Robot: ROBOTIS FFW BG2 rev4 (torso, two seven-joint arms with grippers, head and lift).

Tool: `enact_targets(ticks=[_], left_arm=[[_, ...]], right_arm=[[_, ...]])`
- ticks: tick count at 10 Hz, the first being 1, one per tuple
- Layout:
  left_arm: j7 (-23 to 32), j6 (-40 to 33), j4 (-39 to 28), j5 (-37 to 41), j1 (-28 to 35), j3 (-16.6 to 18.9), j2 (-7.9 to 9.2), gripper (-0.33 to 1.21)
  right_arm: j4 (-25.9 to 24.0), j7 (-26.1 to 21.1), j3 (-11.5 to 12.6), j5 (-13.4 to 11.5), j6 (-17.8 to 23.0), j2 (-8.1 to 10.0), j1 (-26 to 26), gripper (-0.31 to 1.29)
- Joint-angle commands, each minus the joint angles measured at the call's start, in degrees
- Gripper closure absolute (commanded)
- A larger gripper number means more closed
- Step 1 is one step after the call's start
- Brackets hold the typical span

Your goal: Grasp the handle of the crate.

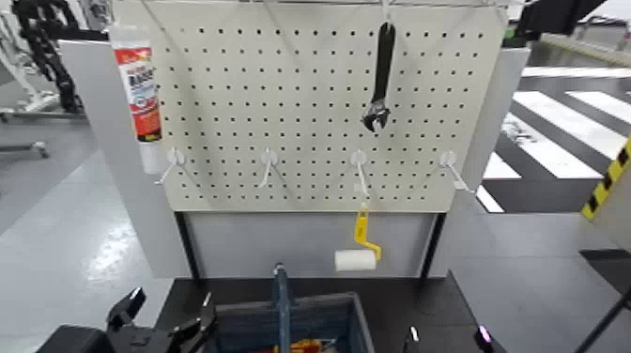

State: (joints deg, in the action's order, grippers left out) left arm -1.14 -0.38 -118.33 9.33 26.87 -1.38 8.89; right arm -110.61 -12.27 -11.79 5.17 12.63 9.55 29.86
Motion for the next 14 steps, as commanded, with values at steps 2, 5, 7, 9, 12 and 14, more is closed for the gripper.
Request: enact_targets(ticks=[2,5,7,9,12,14], left_arm=[[-0.18,-0.41,0.03,0.07,0.02,0.06,-0.10,0.11],[-0.53,-0.50,0.03,3.15,-0.07,0.06,-0.10,0.11],[-0.53,1.61,0.03,9.48,-0.86,-0.56,0.60,0.11],[-2.99,5.39,-0.15,16.68,-2.70,-0.73,2.36,0.11],[-10.55,16.99,0.82,31.54,-6.57,1.55,3.68,0.11],[-12.74,22.09,3.54,41.38,-8.50,2.25,4.65,0.11]], right_arm=[[-0.04,0.06,-0.07,-0.16,-0.15,0.03,0.02,0.15],[-0.04,0.06,-0.16,-0.16,-0.50,0.03,-0.16,0.15],[-0.04,0.14,-0.43,-0.16,-0.85,0.12,-0.24,0.15],[-0.13,0.23,-0.43,-0.16,-1.12,0.21,-0.33,0.15],[-0.31,0.41,-0.60,-0.16,-1.64,0.38,-0.51,0.15],[-0.31,0.41,-0.60,-0.16,-1.73,0.38,-0.60,0.15]])
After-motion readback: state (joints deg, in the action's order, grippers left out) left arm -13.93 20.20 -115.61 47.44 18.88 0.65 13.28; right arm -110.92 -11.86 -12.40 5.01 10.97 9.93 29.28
